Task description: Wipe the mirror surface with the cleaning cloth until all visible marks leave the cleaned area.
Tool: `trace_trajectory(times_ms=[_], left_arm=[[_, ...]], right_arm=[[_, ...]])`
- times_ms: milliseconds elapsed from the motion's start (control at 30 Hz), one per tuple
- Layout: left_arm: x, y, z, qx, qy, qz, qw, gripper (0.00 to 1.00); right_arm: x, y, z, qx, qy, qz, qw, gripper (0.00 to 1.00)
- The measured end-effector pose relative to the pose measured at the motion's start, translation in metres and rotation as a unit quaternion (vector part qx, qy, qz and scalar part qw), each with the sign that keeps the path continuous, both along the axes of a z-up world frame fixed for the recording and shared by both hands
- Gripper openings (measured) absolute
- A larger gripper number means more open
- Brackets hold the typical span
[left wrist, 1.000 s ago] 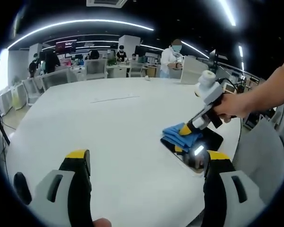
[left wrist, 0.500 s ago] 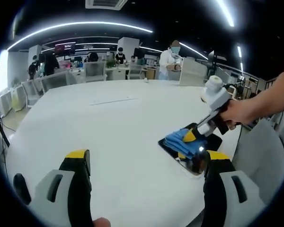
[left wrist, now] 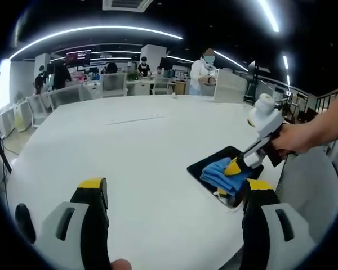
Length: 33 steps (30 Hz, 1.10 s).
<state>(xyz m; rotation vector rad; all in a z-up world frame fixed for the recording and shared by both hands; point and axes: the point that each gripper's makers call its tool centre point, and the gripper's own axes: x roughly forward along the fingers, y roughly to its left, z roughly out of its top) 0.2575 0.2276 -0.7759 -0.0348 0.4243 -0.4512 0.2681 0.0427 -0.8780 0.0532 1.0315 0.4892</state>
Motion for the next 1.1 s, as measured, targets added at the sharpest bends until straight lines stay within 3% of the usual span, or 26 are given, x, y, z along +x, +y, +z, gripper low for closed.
trace_trajectory(times_ms=[667, 1100], left_arm=[[-0.006, 0.009, -0.022, 0.000, 0.013, 0.000, 0.9999, 0.99], [-0.006, 0.009, -0.017, 0.004, 0.012, -0.002, 0.9999, 0.99]], right_arm=[[-0.041, 0.005, -0.001, 0.020, 0.021, 0.004, 0.9996, 0.00], [-0.059, 0.006, -0.001, 0.029, 0.035, 0.008, 0.9989, 0.00]])
